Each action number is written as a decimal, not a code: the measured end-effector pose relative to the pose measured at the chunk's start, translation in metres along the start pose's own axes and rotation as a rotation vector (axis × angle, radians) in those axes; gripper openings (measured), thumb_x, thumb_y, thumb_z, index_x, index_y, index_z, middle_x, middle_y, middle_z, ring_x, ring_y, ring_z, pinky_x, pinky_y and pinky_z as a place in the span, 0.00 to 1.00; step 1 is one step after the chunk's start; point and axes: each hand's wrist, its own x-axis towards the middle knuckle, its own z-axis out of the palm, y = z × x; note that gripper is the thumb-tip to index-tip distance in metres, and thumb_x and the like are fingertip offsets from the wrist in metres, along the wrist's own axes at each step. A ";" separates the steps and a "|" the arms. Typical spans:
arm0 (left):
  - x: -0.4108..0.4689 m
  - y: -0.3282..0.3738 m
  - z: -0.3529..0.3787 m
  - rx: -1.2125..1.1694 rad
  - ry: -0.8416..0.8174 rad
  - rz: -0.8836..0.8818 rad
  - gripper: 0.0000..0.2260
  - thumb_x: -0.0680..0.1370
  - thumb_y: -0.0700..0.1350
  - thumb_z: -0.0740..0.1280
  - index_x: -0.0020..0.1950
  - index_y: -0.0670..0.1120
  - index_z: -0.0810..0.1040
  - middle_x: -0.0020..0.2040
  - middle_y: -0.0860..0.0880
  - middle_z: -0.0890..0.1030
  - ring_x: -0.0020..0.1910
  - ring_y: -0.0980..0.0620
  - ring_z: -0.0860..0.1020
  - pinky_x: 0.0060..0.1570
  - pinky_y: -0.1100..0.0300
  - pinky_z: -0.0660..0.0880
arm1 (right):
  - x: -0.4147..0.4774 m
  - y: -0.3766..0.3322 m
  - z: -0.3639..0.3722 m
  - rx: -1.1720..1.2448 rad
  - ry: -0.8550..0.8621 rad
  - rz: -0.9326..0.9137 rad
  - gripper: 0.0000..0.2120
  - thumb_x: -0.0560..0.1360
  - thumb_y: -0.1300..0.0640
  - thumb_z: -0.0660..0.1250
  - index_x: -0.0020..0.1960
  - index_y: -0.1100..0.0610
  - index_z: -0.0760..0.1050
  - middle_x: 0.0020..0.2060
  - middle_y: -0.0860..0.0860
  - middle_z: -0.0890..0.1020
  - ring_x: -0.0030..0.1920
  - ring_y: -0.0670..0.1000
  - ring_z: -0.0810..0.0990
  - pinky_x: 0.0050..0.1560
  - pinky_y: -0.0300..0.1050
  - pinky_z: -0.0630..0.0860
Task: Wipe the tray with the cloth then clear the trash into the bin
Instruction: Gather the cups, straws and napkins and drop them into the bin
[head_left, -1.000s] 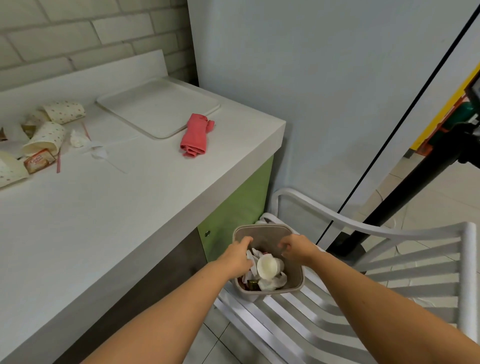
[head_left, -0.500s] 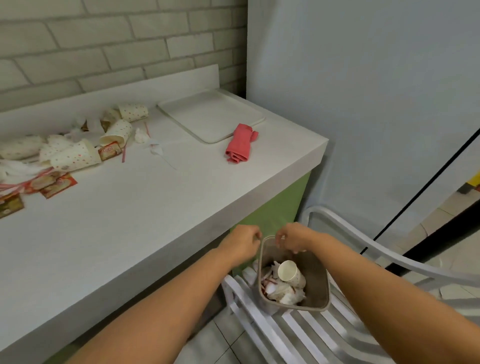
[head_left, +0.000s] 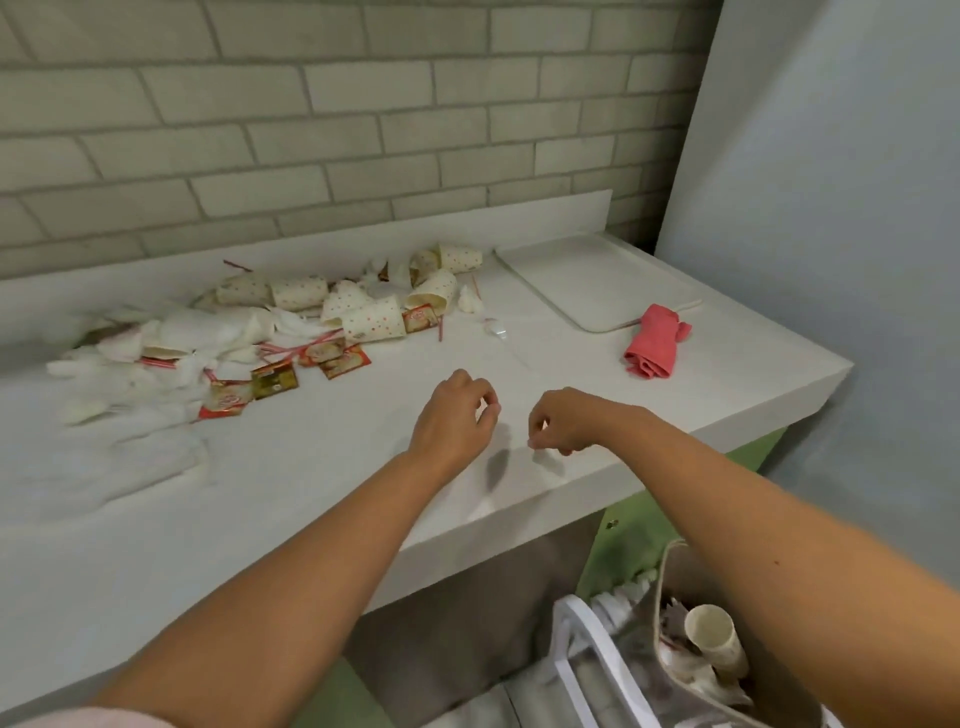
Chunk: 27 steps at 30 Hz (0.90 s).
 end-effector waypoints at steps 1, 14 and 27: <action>0.000 -0.016 -0.009 0.030 -0.004 -0.024 0.09 0.79 0.47 0.61 0.56 0.46 0.77 0.55 0.47 0.73 0.55 0.50 0.73 0.53 0.61 0.70 | 0.008 -0.016 0.001 -0.007 0.017 -0.033 0.11 0.77 0.55 0.63 0.54 0.59 0.79 0.43 0.54 0.82 0.37 0.50 0.75 0.38 0.38 0.70; -0.031 -0.192 -0.141 0.254 -0.049 -0.401 0.16 0.77 0.40 0.61 0.64 0.49 0.73 0.67 0.47 0.66 0.67 0.46 0.64 0.66 0.51 0.62 | 0.096 -0.198 0.017 -0.079 0.080 -0.384 0.16 0.77 0.54 0.65 0.63 0.54 0.73 0.62 0.54 0.72 0.60 0.53 0.72 0.55 0.42 0.69; -0.082 -0.297 -0.196 0.305 -0.316 -0.427 0.09 0.72 0.50 0.69 0.52 0.52 0.76 0.53 0.53 0.69 0.59 0.50 0.67 0.56 0.57 0.61 | 0.157 -0.313 0.049 -0.114 0.052 -0.570 0.14 0.76 0.56 0.65 0.61 0.55 0.75 0.61 0.55 0.72 0.55 0.53 0.72 0.49 0.41 0.65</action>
